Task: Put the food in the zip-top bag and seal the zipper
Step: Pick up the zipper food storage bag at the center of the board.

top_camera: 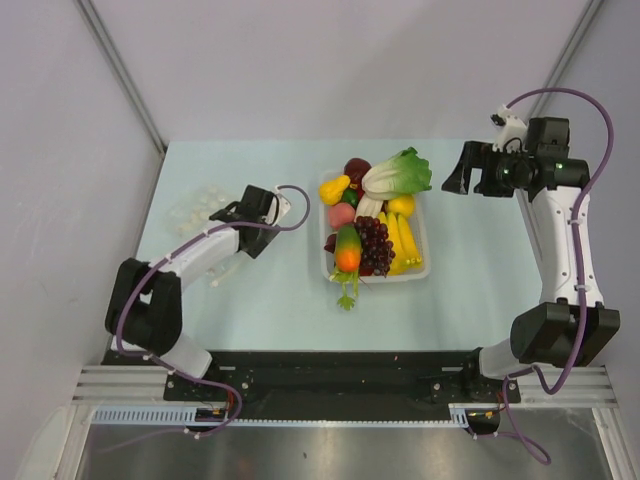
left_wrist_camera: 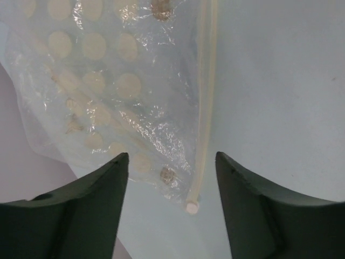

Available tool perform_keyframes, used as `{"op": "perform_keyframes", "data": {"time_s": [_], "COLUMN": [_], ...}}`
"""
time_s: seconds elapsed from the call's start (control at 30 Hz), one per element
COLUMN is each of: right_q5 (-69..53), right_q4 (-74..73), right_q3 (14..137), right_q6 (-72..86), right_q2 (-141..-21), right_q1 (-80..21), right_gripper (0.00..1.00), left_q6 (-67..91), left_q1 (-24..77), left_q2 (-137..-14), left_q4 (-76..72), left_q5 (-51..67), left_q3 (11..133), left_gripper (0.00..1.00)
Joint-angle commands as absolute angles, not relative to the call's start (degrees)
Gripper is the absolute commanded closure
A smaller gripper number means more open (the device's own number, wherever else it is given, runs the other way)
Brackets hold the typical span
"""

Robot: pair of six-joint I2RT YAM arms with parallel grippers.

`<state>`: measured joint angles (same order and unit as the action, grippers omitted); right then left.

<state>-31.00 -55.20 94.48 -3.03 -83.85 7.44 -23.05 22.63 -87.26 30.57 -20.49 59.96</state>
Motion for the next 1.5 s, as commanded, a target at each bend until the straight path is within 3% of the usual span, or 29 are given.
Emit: {"op": "perform_keyframes", "data": {"time_s": [0.0,0.47,0.73,0.83,0.93,1.2,1.47], "right_q5": [-32.2,-32.5,-34.1,-34.7,-35.8,-40.5,-37.7], "right_q4": [-54.0,-52.9,-53.0,-52.8,-51.4,-40.3,-29.1], "right_q3": [93.3,90.6,91.1,91.4,91.1,93.5,105.5], "right_q6": [-2.5,-2.5,-2.1,-1.8,-1.1,7.3,17.0], "right_q2": [-81.6,-79.7,-79.0,-79.2,-78.9,-81.4,-91.9], "right_q1": [7.2,7.9,8.7,8.8,8.8,4.1,-13.4], "right_gripper": [0.00,0.00,0.00,0.00,0.00,0.00,0.00], "left_q6": [-23.4,-25.7,-25.9,-25.8,-24.9,-12.7,2.1], "left_q1": [22.6,22.2,20.8,20.2,19.5,14.3,9.5], "left_q2": [-91.6,-98.3,-100.8,-101.3,-100.6,-90.8,-82.3], "left_q4": [26.2,23.1,22.0,22.1,23.6,41.7,52.6], "left_q5": [-23.3,-23.4,-23.7,-24.0,-23.7,-11.3,-0.5], "left_q3": [60.6,57.7,58.2,58.6,59.8,73.6,87.7], "left_gripper": [0.36,0.64,0.72,0.82,1.00,1.00,1.00]}}
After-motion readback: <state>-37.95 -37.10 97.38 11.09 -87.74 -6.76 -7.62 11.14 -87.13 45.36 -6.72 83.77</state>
